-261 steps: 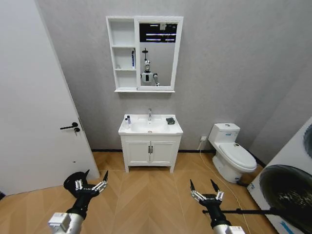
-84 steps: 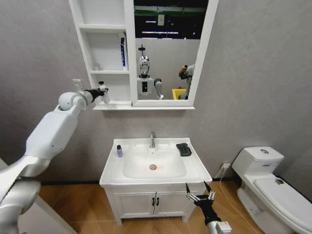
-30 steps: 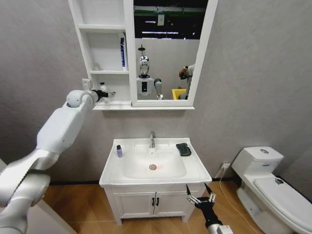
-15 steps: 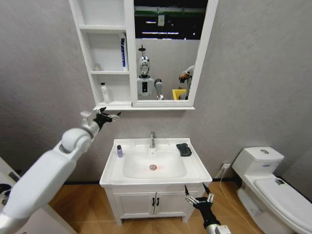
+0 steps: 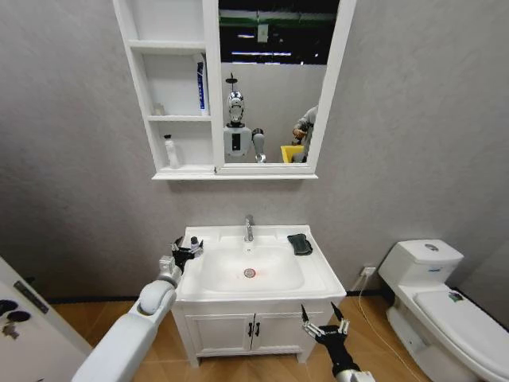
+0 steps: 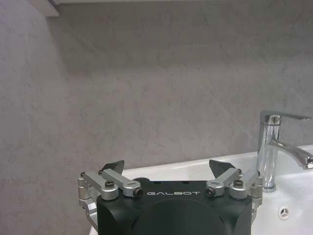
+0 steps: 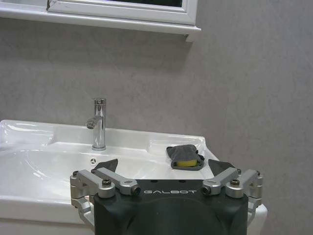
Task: Move facial cleanser and shampoo from washbasin to cabinet, then wipe washbasin with towel.
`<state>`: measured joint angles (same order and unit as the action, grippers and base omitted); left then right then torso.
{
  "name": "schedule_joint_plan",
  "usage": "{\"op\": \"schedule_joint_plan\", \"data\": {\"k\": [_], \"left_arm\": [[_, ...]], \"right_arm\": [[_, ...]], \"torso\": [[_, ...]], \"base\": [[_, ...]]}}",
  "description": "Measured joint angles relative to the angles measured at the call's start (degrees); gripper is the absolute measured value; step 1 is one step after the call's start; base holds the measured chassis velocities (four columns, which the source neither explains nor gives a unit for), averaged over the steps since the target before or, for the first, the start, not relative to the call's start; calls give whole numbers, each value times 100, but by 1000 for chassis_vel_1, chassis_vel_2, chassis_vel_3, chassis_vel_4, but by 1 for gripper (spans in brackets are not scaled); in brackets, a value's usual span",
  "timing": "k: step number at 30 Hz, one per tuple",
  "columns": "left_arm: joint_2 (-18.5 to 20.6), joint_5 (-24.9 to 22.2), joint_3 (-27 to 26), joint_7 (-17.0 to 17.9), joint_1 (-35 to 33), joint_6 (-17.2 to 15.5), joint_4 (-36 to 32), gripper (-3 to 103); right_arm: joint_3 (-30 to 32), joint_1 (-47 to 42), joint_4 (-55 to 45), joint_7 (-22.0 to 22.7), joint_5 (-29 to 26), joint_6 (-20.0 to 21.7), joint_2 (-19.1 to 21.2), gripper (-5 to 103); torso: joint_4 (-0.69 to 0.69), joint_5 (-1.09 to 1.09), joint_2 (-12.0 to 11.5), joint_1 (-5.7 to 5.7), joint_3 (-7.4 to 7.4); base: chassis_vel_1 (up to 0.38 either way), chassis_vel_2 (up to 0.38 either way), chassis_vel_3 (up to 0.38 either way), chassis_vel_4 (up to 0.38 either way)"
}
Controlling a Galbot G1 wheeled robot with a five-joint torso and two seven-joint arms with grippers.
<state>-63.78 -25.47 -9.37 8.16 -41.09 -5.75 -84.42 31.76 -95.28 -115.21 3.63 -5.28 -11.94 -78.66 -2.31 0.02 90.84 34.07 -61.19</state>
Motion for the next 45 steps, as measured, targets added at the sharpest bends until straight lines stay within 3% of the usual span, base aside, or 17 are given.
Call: {"op": "schedule_joint_plan", "data": {"k": [3, 8, 18, 24, 35, 40, 45], "left_arm": [[-66, 37, 20, -19, 61, 22, 158, 98], [-495, 364, 150, -150, 632, 213, 1413, 98], [-1140, 617, 61, -144, 1228, 462, 2653, 98], [-1366, 584, -31, 220, 1373, 555, 2984, 98], [-1592, 594, -92, 356, 1620, 614, 3514, 97], [-1706, 601, -157, 347, 1752, 521, 3699, 83], [-1725, 553, -189, 317, 1751, 433, 3721, 61]], "right_arm": [[14, -12, -7, 1, -11, -3, 7, 100], [104, -37, -23, 13, -97, -18, 52, 100], [139, -46, 7, 17, -124, -62, 42, 100], [194, -103, 21, 18, -167, -99, 61, 100], [211, -126, 9, 18, -187, -117, 72, 100], [243, -179, -13, 18, -205, -147, 78, 100], [278, -224, -34, 22, -224, -187, 81, 100]], "torso": [[0, -1, 0, 0, 0], [1, -1, 0, 0, -1], [1, -1, 0, 0, -1], [1, -1, 0, 0, -1], [2, -1, 0, 0, -1], [-1, -1, 0, 0, -1], [1, -2, 0, 0, 0]], "base": [[0, 0, 0, 0], [0, 0, 0, 0], [0, 0, 0, 0], [0, 0, 0, 0], [0, 0, 0, 0], [0, 0, 0, 0], [0, 0, 0, 0]]}}
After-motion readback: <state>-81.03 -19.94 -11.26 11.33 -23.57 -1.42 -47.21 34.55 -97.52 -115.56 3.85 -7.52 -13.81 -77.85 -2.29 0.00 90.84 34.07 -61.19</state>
